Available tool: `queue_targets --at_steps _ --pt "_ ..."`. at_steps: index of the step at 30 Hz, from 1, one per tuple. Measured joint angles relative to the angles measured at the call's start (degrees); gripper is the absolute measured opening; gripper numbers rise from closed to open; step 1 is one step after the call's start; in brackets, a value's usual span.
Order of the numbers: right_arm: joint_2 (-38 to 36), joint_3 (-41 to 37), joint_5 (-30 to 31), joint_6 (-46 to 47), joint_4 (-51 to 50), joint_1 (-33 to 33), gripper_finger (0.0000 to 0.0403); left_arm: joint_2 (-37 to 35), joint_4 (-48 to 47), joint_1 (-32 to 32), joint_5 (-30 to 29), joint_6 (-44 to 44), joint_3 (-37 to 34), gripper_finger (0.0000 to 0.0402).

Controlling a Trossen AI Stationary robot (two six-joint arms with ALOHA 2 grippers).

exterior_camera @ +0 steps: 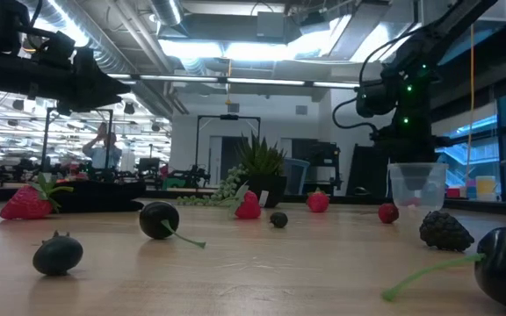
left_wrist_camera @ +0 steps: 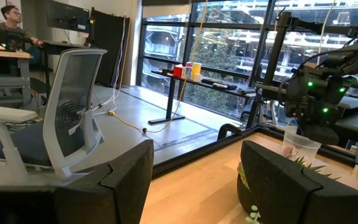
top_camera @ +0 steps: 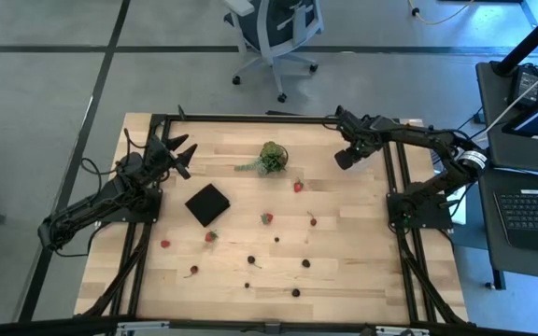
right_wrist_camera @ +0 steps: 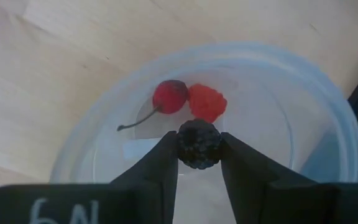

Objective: Pick and placing Produce into tupperware
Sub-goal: Put the right blackberry into the bin, then put the right red cherry into the bin

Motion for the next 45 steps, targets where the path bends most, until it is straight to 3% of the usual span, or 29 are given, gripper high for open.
queue_targets --at_steps 15,25,30,35,45 --pt "0.0 0.5 0.0 0.3 -0.6 0.0 0.0195 0.0 0.1 0.0 0.0 0.0 0.0 0.0236" --pt "-3.4 12.0 0.7 -0.1 -9.1 1.9 0.0212 0.0 0.1 0.0 0.0 0.0 0.0 0.0236" --pt "-7.7 13.9 -3.0 -3.9 -7.7 7.8 0.0212 0.0 0.1 0.0 0.0 0.0 0.0 0.0236" --pt "-10.2 11.6 -8.1 -7.7 -1.7 18.2 0.0212 0.0 0.1 0.0 0.0 0.0 0.0 0.0236" --pt "-10.2 -2.4 -9.2 -12.3 23.6 39.6 0.0212 0.0 0.2 0.0 0.0 0.0 0.0 0.0236"
